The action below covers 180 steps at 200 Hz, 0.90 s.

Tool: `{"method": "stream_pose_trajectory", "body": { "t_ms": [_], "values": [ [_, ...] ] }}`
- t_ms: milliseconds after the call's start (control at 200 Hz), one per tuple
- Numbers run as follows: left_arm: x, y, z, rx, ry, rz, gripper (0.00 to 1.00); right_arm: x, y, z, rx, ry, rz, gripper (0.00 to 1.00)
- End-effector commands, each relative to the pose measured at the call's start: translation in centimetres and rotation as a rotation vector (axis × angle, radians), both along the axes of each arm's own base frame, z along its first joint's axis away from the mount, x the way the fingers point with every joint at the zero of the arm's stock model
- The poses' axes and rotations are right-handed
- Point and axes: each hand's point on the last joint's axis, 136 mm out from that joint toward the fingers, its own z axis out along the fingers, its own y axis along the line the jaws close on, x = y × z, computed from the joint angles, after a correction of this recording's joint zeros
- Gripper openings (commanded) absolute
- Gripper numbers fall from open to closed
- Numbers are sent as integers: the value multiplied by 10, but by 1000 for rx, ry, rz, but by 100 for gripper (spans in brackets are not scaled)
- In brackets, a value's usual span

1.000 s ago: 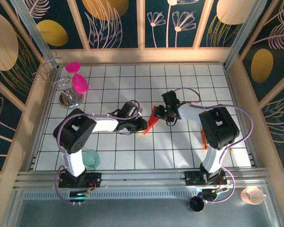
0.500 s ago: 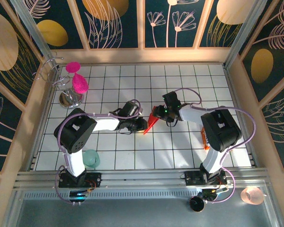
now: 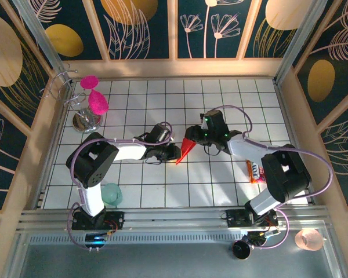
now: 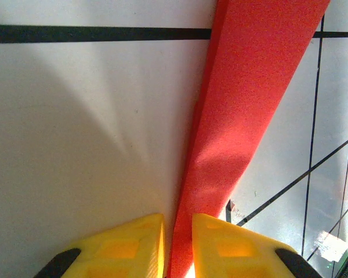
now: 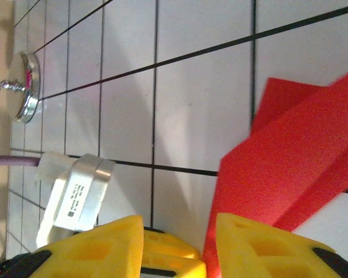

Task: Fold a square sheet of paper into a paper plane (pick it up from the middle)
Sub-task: Fold the wing for the fifth time at the center of the table.

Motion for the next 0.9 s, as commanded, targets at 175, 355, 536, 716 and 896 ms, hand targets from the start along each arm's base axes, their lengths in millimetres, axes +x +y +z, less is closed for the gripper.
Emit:
{"method": "stream_pose_trajectory", "body": {
  "t_ms": [175, 355, 536, 716, 896],
  "values": [
    [-18, 35, -66, 223, 68, 20, 21, 3, 23, -27, 37, 80, 57, 23],
    [-19, 34, -66, 223, 73, 17, 21, 1, 20, -47, 0, 127, 48, 21],
    [-21, 34, -68, 225, 80, 7, 21, 2, 15, -61, -46, 158, 31, 20],
    [-23, 36, -69, 229, 84, 4, 20, 1, 11, -71, -78, 181, 17, 20],
    [-26, 37, -73, 235, 94, -3, 20, 0, 8, -76, -96, 192, 10, 20]
  ]
}}
